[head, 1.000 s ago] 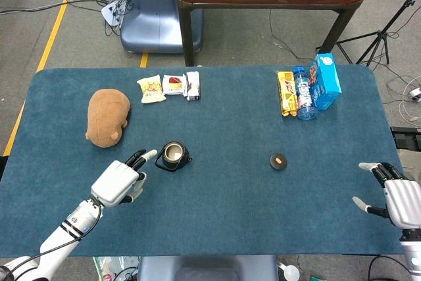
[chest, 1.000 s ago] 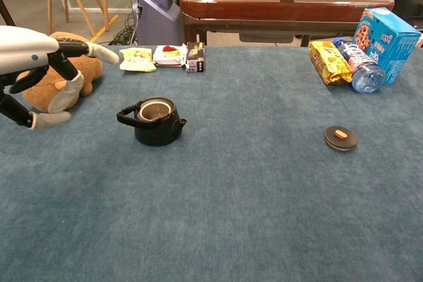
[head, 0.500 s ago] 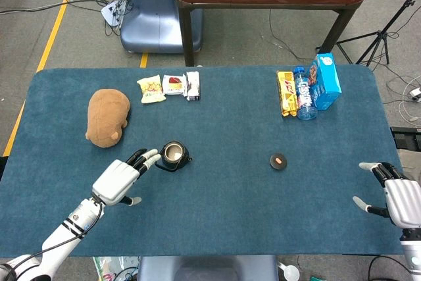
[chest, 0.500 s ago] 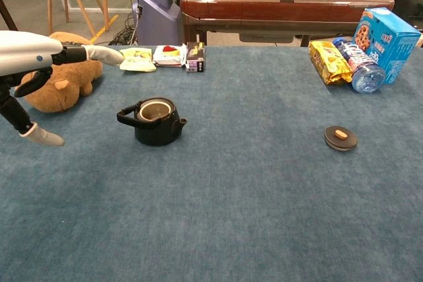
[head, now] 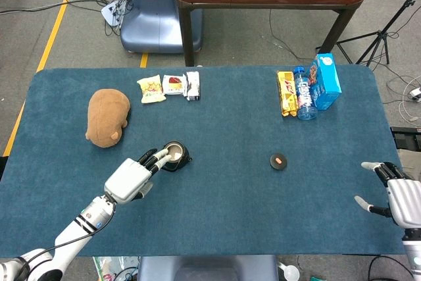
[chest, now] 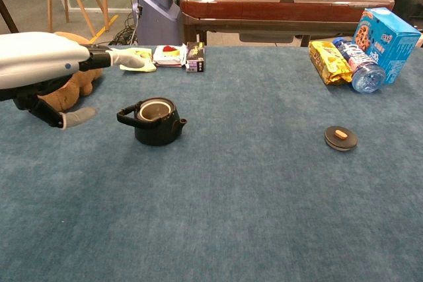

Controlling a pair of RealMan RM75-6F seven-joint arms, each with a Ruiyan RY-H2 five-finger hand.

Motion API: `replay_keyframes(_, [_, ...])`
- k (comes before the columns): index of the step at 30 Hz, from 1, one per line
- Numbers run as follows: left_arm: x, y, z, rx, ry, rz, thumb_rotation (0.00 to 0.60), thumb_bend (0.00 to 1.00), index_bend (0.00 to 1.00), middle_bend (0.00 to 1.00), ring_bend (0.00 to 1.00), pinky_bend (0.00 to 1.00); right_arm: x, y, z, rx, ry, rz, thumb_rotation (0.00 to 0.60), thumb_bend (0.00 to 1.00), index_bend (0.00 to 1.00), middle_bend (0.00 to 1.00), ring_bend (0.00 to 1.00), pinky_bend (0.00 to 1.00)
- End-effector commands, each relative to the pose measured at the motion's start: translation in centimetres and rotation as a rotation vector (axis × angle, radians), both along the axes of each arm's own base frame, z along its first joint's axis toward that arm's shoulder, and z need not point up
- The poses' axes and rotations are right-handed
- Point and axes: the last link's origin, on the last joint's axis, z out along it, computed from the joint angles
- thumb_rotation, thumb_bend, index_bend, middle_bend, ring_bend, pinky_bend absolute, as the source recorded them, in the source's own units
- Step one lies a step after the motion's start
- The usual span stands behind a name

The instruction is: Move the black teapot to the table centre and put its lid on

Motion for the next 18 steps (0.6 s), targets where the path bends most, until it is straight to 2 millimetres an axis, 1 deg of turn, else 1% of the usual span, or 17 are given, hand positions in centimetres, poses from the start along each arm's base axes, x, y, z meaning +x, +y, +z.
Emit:
replay_keyframes(1, [0.5,0.1,-0.9,-0.012,0.030,-0.018,0.600,0.57,0.06,0.04,0.10,0.71,-0.1,0.1,0.2,-0.006,-0.005,-0.002,0.600,0.00,0.30,0.33,0.23,0.43])
replay_keyframes(7, [0.9,0.2,-2.1,-0.025,0.073,-0.024,0.600,0.59,0.09,0.06,0.12,0.72,-0.2,0.3,0.6,-0.016,-0.019,-0.003,0.600,0.00,0.30,0.33,0.23,0.43])
replay_keyframes(11, [0.9,0.4,-2.5,-0.031,0.090,-0.013,0.600,0.62,0.15,0.08,0.14,0.72,-0.3,0.4,0.8,-0.021,-0.026,-0.002,0.600,0.00,0.30,0.33,0.23,0.43])
replay_keyframes(18, [1.2,0.7,-3.4,-0.026,0.098,-0.022,0.600,0.64,0.19,0.13,0.16,0.72,-0.4,0.4,1.0,-0.026,-0.033,-0.002,0.600,0.00,0.30,0.33,0.23,0.43])
